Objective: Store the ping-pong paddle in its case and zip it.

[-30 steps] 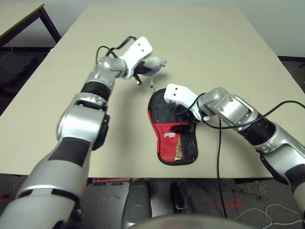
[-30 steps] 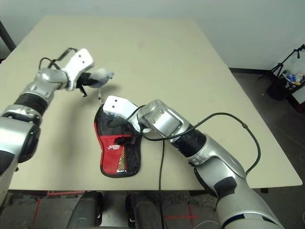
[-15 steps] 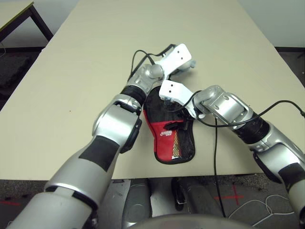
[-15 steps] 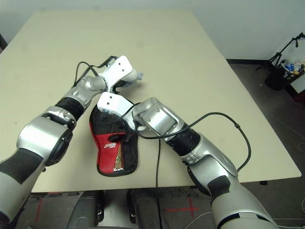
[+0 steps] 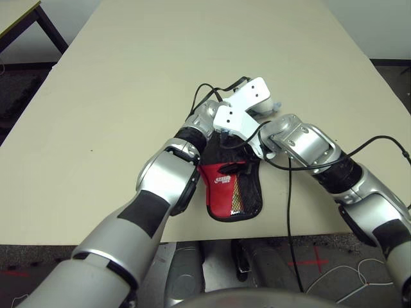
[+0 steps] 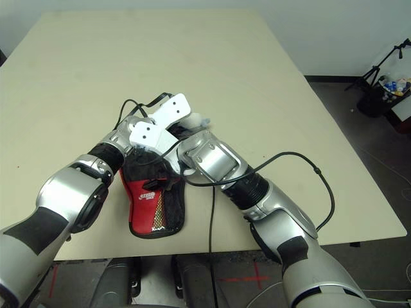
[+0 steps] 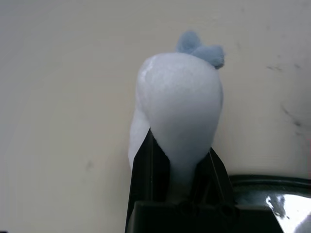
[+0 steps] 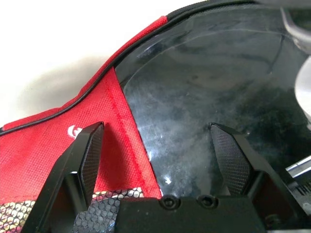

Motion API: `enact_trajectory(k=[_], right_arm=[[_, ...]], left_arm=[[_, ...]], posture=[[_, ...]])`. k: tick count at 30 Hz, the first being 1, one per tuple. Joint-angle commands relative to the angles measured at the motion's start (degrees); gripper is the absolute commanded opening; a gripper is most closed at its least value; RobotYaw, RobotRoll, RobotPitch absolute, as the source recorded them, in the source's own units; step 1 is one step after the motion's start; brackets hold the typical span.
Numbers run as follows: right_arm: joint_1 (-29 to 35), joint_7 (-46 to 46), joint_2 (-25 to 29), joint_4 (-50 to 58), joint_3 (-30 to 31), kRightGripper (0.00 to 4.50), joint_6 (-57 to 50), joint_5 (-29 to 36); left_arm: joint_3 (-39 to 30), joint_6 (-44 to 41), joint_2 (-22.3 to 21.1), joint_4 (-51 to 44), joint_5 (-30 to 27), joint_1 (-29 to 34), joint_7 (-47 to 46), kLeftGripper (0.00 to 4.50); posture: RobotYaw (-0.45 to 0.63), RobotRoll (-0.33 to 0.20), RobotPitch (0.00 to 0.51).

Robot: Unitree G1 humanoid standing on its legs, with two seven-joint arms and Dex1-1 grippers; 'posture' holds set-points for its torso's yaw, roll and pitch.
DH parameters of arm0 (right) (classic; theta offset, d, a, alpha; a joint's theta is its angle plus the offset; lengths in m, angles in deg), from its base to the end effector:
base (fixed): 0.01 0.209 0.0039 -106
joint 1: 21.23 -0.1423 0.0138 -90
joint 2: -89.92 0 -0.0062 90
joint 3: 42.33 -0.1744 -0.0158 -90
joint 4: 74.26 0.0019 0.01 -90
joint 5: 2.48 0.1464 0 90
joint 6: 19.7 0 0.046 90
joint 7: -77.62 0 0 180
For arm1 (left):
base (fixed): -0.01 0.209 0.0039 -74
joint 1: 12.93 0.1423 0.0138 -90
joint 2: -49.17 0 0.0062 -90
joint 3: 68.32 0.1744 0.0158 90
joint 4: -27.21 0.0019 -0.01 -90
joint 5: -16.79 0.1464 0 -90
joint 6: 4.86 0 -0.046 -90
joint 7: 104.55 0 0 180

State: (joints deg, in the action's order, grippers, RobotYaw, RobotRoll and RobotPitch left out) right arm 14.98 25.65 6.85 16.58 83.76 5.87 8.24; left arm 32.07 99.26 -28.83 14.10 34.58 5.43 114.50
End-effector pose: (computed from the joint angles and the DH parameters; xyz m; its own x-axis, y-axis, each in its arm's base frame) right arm 0.2890 -0.0695 0.1978 0.2258 0.6363 -0.7377 -0.9625 0.2625 -0.0682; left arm 0.3687 0.0754 0.1688 0.5620 -0.7421 -0.3654 0.7859 0.3412 0.5157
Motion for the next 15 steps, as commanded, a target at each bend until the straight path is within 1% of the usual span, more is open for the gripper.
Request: enact_trajectory(k=[1, 6, 10, 15], right_arm=[[0.76, 0.7, -0.23, -2.99, -0.53, 4.5, -1.37, 0.1], [0.71, 1.81, -0.62, -3.52, -4.87, 4.5, -3.73, 1.49], [1.26, 2.81, -0.7, -3.74, -7.2, 4.5, -4.91, 2.21], [2.97, 4.15, -0.08, -1.67, -9.74, 4.5, -7.27, 3.73]], left_arm=[[-0.59, -0.49, -1.13, -0.31, -1.12, 0.07, 5.01, 1.38], [-2.81, -0.49, -4.3, -1.27, -3.97, -1.51, 10.36, 3.13], [-4.54, 0.27, -6.47, -1.76, -5.83, -2.6, 12.13, 4.47], [-7.49, 0.51, -8.87, -2.78, -9.18, -4.06, 15.08, 4.47]], posture=[[0.05, 0.0, 0.163], [0.06, 0.0, 0.141], [0.06, 0.0, 0.121], [0.06, 0.0, 0.101]])
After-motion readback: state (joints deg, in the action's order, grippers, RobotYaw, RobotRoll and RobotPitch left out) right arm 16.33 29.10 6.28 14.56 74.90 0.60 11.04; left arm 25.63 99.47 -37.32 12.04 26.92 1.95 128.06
